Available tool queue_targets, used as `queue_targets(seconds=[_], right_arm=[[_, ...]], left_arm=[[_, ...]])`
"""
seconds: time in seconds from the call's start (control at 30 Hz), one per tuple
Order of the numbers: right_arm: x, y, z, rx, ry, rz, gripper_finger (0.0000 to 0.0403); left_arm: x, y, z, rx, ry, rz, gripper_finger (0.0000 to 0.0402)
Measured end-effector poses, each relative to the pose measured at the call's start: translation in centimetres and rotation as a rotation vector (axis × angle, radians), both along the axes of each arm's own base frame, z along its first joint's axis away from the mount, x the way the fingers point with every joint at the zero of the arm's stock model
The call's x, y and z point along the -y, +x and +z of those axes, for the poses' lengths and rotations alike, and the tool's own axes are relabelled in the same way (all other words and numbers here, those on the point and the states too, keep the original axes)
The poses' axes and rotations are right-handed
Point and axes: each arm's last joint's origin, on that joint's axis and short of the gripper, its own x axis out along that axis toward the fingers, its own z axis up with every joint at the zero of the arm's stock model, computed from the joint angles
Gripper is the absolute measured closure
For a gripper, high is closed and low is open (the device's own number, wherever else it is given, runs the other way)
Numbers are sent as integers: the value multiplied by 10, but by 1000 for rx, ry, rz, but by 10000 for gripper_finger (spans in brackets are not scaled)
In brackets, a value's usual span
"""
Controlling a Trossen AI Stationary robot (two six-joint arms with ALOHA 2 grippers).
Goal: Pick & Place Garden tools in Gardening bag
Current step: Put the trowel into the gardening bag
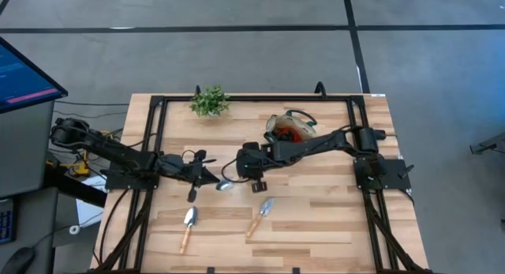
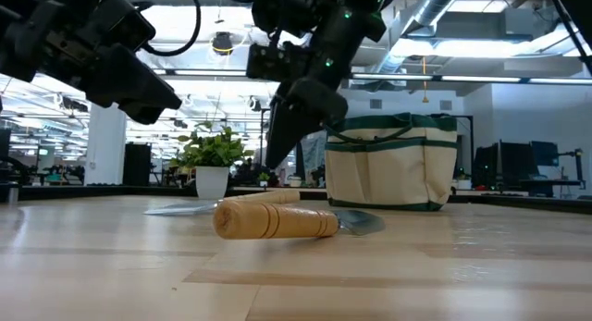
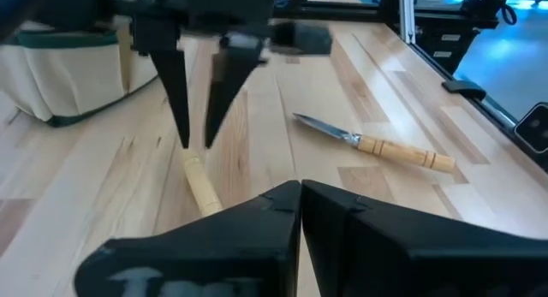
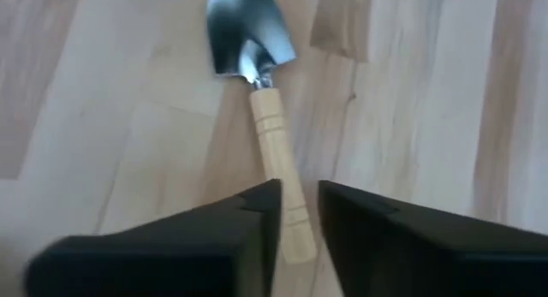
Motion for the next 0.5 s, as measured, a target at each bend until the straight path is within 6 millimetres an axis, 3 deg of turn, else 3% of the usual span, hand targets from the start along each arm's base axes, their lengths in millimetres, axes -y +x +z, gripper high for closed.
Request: queue_targets(seconds=[0.3,0.5], right_arm=[[-1,0,-5,-20,27,40,182],[3,7,-23,-26,30,27,173]], left_arm=[[0,0,0,0,-10,3,400],[0,0,0,-1,-28,9,400]])
